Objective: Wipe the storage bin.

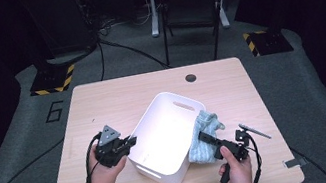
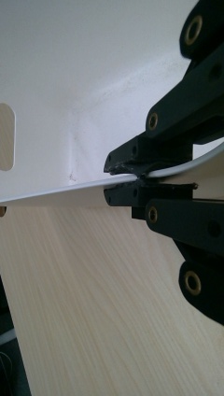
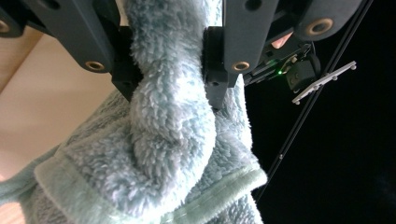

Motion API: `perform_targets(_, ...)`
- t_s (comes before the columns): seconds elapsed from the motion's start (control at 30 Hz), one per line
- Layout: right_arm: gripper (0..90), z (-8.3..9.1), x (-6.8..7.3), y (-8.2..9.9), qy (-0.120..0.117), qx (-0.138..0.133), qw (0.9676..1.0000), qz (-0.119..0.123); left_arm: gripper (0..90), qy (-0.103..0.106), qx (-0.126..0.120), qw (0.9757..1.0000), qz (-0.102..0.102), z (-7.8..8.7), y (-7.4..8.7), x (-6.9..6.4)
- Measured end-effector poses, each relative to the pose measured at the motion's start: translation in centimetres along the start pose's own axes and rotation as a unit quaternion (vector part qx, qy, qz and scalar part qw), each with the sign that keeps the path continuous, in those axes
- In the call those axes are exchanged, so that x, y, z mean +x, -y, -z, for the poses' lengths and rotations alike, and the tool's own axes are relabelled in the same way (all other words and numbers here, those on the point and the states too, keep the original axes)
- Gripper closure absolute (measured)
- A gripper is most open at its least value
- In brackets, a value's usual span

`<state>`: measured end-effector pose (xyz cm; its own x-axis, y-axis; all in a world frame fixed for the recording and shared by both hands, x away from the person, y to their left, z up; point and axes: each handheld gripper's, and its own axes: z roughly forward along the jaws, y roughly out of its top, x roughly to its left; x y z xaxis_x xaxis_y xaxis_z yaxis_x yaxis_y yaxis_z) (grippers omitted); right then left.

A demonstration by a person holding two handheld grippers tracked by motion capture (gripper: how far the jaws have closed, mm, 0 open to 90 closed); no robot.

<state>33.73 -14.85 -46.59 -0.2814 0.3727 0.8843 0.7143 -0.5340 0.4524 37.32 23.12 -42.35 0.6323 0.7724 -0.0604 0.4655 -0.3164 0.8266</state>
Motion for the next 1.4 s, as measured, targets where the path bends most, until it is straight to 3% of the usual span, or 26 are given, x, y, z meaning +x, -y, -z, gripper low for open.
perform_targets(0.2, 66.9, -0.3, -0.5, 0.4, -0.007, -0.001, 1.0000, -0.007, 81.2, 0.005, 0.003, 1.0000, 0.005, -0.1, -0.1, 0.1)
perform_targets(0.3, 67.0, -0.5, -0.8, 0.6, -0.001, -0.001, 1.0000, -0.004, 82.1, 0.003, 0.008, 1.0000, -0.003, 0.0, -0.1, 0.0)
perform_targets(0.37, 67.0, -0.6, -1.2, 0.9, 0.007, 0.003, 1.0000, 0.004, 82.1, 0.002, 0.006, 1.0000, -0.002, 0.0, -0.1, 0.0)
perform_targets(0.47, 67.1, -1.0, -2.0, 1.5, 0.023, 0.017, 0.9995, -0.009, 81.9, -0.003, 0.006, 1.0000, -0.003, 0.0, -0.1, -0.1)
perform_targets(0.5, 67.2, -1.3, -3.0, 2.0, 0.040, 0.030, 0.9987, -0.014, 81.7, -0.004, 0.005, 1.0000, -0.003, 0.0, -0.1, -0.1)
perform_targets(0.6, 67.3, -1.6, -4.0, 2.3, 0.051, 0.042, 0.9976, -0.021, 81.6, -0.007, 0.005, 1.0000, -0.003, 0.0, -0.1, -0.1)
perform_targets(0.63, 67.4, -1.9, -5.0, 2.6, 0.069, 0.055, 0.9958, -0.023, 81.7, -0.007, 0.005, 1.0000, -0.003, 0.0, -0.1, -0.1)
perform_targets(0.7, 67.5, -2.0, -5.5, 2.7, 0.082, 0.065, 0.9943, -0.016, 81.7, -0.006, 0.005, 1.0000, -0.005, 0.0, -0.1, -0.1)
perform_targets(0.73, 67.6, -2.1, -5.6, 2.9, 0.096, 0.075, 0.9918, -0.038, 81.7, -0.006, 0.005, 1.0000, -0.003, 0.0, -0.1, -0.1)
perform_targets(0.77, 67.6, -2.3, -6.2, 3.1, 0.094, 0.066, 0.9930, -0.028, 81.9, -0.007, 0.003, 1.0000, -0.002, 0.0, 0.0, -0.1)
perform_targets(0.8, 67.6, -2.3, -6.2, 3.1, 0.094, 0.066, 0.9930, -0.028, 81.9, -0.007, 0.003, 1.0000, -0.002, 0.0, 0.0, -0.1)
perform_targets(0.83, 67.6, -2.3, -5.8, 3.0, 0.096, 0.069, 0.9919, -0.046, 82.0, -0.006, 0.003, 1.0000, -0.001, 0.0, 0.0, -0.1)
perform_targets(1.0, 68.1, -2.1, -5.8, 2.8, 0.105, 0.076, 0.9911, -0.031, 82.0, -0.009, 0.001, 1.0000, 0.004, 0.0, 0.0, -0.1)
perform_targets(1.07, 68.3, -2.1, -5.1, 2.7, 0.092, 0.068, 0.9921, -0.051, 82.0, -0.011, 0.000, 0.9999, 0.008, 0.0, 0.0, -0.2)
perform_targets(1.13, 68.3, -2.0, -4.6, 2.4, 0.079, 0.053, 0.9949, -0.032, 82.0, -0.012, 0.000, 0.9999, 0.009, 0.0, 0.0, -0.2)
perform_targets(1.17, 68.0, -1.7, -3.5, 2.0, 0.059, 0.041, 0.9968, -0.036, 82.0, -0.013, 0.000, 0.9999, 0.009, 0.0, 0.0, -0.2)
perform_targets(1.2, 68.0, -1.7, -3.5, 2.0, 0.059, 0.041, 0.9968, -0.036, 82.0, -0.013, 0.001, 0.9999, 0.009, 0.0, 0.0, -0.3)
perform_targets(1.3, 67.6, -1.2, -1.1, 1.1, 0.026, 0.027, 0.9992, -0.015, 82.1, -0.015, 0.001, 0.9999, 0.009, 0.0, 0.0, -0.3)
perform_targets(1.4, 67.6, -1.0, -0.1, 0.8, 0.017, 0.025, 0.9995, 0.001, 82.4, -0.015, 0.000, 0.9998, 0.011, 0.0, 0.0, -0.2)
